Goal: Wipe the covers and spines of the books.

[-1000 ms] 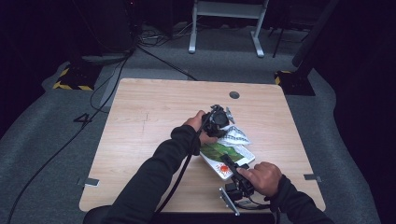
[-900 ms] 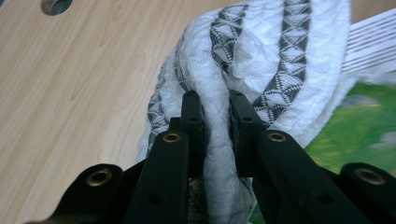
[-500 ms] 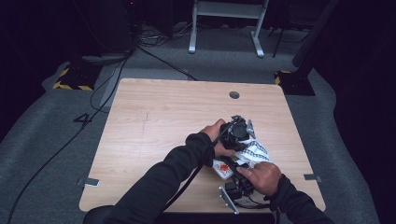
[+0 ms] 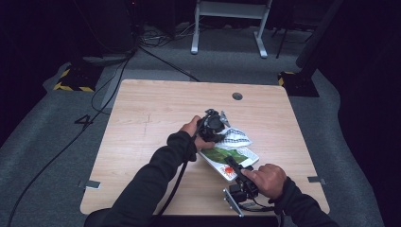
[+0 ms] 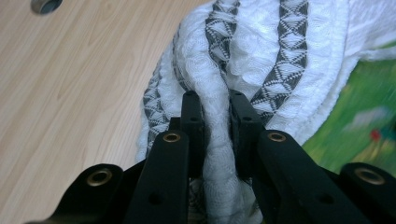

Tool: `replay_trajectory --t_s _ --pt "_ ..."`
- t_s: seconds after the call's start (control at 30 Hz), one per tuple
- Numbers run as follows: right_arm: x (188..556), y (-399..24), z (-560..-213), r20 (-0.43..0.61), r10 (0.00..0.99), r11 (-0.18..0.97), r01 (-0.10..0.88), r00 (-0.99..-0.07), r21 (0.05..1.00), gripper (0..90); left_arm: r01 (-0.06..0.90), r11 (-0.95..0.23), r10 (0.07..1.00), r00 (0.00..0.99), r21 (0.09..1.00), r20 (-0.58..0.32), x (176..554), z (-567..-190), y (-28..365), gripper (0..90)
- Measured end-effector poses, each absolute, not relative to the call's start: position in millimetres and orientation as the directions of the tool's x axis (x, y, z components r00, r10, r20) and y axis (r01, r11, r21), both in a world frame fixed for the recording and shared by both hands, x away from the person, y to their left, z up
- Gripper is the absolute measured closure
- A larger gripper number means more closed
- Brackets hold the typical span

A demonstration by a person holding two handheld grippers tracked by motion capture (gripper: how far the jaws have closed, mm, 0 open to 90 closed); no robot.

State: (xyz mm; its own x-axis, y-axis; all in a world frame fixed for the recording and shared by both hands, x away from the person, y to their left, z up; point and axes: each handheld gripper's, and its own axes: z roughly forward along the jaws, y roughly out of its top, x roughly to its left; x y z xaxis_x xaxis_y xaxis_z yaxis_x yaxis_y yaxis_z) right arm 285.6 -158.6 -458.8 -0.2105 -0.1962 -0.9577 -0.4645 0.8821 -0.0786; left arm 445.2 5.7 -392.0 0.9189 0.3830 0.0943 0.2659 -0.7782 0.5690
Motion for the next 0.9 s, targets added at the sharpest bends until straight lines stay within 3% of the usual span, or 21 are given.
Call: replay_trajectory --t_s 0.47,0.9 --pt "292.4 -166.2 -454.6 -0.962 -0.159 0.897 -0.440 -0.224 -0.046 79.1 0.354 -0.672 0.513 0.856 0.651 0.064 436.1 -401.3 101.0 79.5" --pt "304.1 -179.8 -443.9 -0.958 -0.057 0.913 -0.402 -0.280 0.063 79.2 0.447 -0.640 0.613 0.787 0.625 0.064 419.1 -425.2 164.4 79.5"
